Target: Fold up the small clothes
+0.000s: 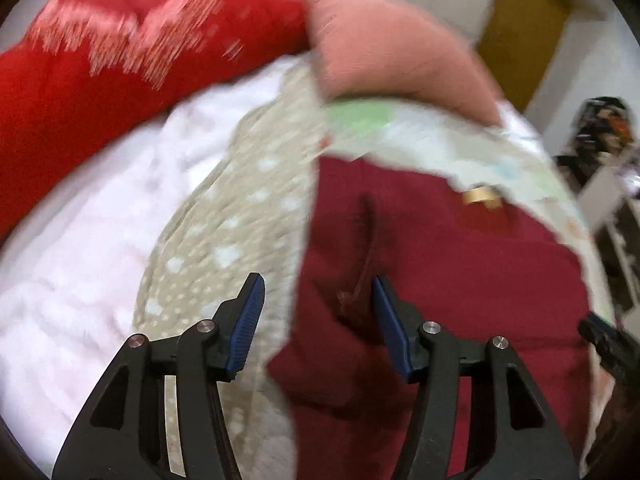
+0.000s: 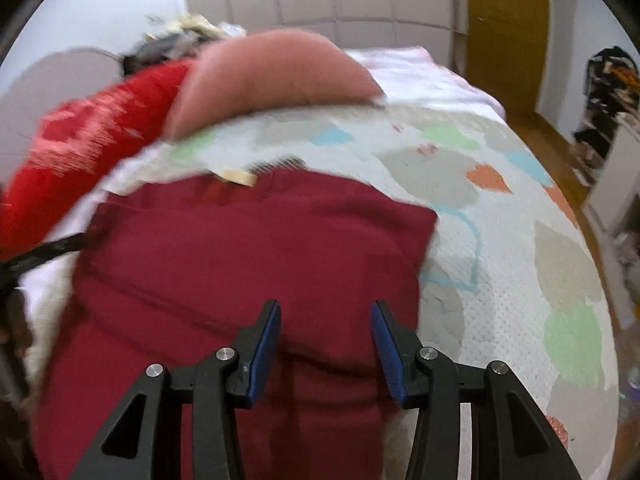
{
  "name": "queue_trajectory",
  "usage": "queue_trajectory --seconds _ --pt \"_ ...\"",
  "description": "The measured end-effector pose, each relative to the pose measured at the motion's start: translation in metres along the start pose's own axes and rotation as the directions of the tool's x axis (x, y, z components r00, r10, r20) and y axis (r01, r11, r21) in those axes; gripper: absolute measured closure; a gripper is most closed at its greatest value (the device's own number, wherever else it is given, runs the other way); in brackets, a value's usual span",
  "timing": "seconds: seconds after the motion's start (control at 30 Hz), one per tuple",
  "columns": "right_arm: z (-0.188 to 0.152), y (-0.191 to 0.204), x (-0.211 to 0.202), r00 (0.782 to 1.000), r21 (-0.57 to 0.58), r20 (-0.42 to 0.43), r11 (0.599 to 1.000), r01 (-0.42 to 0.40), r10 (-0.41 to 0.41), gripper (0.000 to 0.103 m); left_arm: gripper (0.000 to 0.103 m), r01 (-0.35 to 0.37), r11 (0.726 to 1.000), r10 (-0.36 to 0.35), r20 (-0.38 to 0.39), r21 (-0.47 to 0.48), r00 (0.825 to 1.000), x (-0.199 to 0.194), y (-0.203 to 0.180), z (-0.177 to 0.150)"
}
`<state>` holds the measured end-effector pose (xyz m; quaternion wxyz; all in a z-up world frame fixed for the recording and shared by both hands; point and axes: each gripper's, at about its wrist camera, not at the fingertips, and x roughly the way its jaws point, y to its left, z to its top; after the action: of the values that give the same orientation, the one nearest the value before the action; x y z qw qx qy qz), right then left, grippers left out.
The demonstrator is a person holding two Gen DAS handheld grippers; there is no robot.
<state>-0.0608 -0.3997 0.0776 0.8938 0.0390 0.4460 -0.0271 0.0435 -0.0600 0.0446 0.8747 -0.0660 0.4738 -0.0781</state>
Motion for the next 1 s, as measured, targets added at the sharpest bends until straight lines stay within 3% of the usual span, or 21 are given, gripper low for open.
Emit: queue_trajectory --seconds 0.03,0.1,0.23,0.33,0.4,0.53,0.6,0.67,0.77,0.83,0.93,1.0 --pt "-0.002 -0.004 0.011 0.999 0.023 -0.038 1.0 0.013 -0.012 0.058 0.047 0.02 0.999 -0.021 -0.029 -0.029 0.999 0.006 0.006 0.001" --pt "-0.007 -0.009 0.013 1.0 0.048 -0.019 0.999 0.005 -0.004 0.059 0.045 0.072 0.994 -0.075 -0.041 -0.086 0.996 0.006 0.018 0.0" --pt "-0.016 -0.014 -0.019 1.0 0.059 -0.011 0.998 -0.014 0.015 0.057 0.044 0.062 0.997 -0.063 -0.027 -0.043 0.998 -0.015 0.021 -0.009" --pt "-0.035 -0.019 -0.044 0.999 0.081 -0.006 0.996 -0.032 0.033 0.05 0.044 0.056 0.998 -0.056 -0.019 -0.01 0.998 -0.031 0.02 -0.025" --pt "-0.046 -0.025 -0.047 0.999 0.118 -0.01 0.992 -0.037 0.039 0.035 0.044 0.068 0.998 -0.068 -0.028 -0.016 0.997 -0.039 0.021 -0.038" --pt "-0.065 -0.036 -0.026 0.996 0.187 -0.065 0.981 -0.047 0.061 0.037 0.044 0.079 0.997 -0.08 -0.059 -0.023 0.995 -0.05 0.024 -0.072" --pt "-0.07 -0.036 -0.024 0.998 0.165 -0.048 0.986 -0.03 0.038 0.045 0.044 0.074 0.997 -0.074 -0.056 0.003 0.996 -0.06 0.021 -0.086" --pt "-0.073 -0.038 -0.033 0.997 0.194 -0.055 0.98 -0.035 0.046 0.046 0.044 0.077 0.997 -0.075 -0.056 0.023 0.996 -0.069 0.019 -0.097" --pt "-0.09 -0.042 -0.055 0.986 0.271 -0.029 0.951 -0.149 0.163 0.04 0.044 0.084 0.996 -0.082 -0.084 0.023 0.993 -0.073 0.02 -0.115" --pt "-0.112 -0.035 -0.063 0.976 0.246 -0.069 0.952 -0.183 0.206 0.04 0.044 0.07 0.997 -0.067 -0.079 0.043 0.995 -0.077 0.019 -0.127" --pt "-0.137 -0.019 -0.08 0.98 0.17 -0.073 0.97 -0.173 0.187 0.04 0.043 0.063 0.996 -0.058 -0.077 0.063 0.995 -0.083 0.018 -0.14" --pt "-0.154 -0.014 -0.092 0.974 0.164 -0.062 0.965 -0.205 0.217 0.039 0.043 0.052 0.996 -0.047 -0.073 0.068 0.996 -0.086 0.018 -0.145"
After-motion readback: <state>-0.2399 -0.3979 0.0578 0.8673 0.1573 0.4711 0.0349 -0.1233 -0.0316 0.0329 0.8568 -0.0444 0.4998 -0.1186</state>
